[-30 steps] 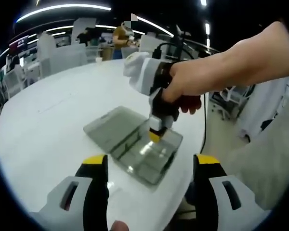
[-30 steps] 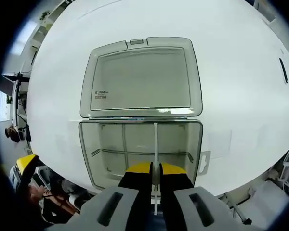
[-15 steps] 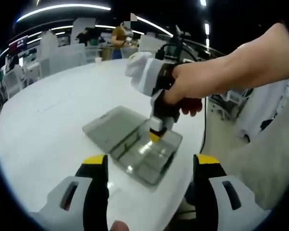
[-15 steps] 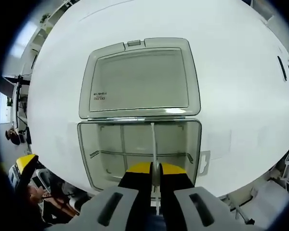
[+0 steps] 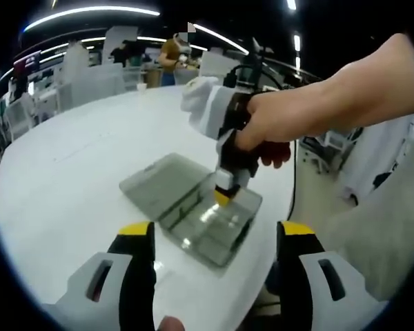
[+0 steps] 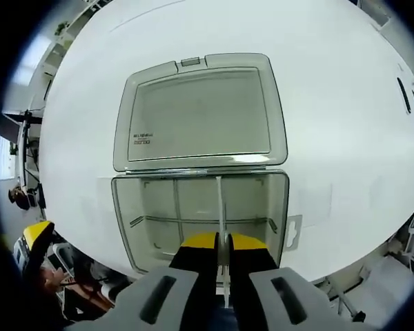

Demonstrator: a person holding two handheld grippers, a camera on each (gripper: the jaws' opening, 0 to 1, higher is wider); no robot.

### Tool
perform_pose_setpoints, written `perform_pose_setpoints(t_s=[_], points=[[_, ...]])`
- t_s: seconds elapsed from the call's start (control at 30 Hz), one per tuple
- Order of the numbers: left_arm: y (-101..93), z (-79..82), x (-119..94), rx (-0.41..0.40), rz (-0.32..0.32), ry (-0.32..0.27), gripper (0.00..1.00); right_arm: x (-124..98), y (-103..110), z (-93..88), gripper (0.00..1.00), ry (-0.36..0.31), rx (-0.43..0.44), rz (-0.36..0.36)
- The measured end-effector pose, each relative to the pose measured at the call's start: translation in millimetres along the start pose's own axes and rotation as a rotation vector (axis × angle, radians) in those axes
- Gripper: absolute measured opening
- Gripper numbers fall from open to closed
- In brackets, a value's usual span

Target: Insert the divider into the dual guide fixture by aligning both edges with the guide slots and pushing it downward to the bottom, including one-sided entry, uneven engagement, binding, and posture correction.

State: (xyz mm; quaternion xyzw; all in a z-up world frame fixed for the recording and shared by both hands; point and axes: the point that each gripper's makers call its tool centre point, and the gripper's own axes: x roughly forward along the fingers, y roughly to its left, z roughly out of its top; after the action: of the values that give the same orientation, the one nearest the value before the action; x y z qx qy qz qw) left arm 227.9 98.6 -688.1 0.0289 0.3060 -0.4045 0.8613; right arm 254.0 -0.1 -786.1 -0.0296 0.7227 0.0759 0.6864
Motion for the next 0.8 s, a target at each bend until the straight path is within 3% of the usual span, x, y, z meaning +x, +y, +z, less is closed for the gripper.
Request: perform_pose_setpoints(t_s=[0.43,0.8], points=[[0.6,-3.0,-1.2,-0.006,-0.001,0.000,0.69,-1.9,0.3,2.8,0.00,0.015,0.013,0.012],[-4.0,-2.8,0.7,0.001,-0.008,-0.001,0.69,-1.3,-0.3,0.9,0.00,-0.025,0.017,0.015]])
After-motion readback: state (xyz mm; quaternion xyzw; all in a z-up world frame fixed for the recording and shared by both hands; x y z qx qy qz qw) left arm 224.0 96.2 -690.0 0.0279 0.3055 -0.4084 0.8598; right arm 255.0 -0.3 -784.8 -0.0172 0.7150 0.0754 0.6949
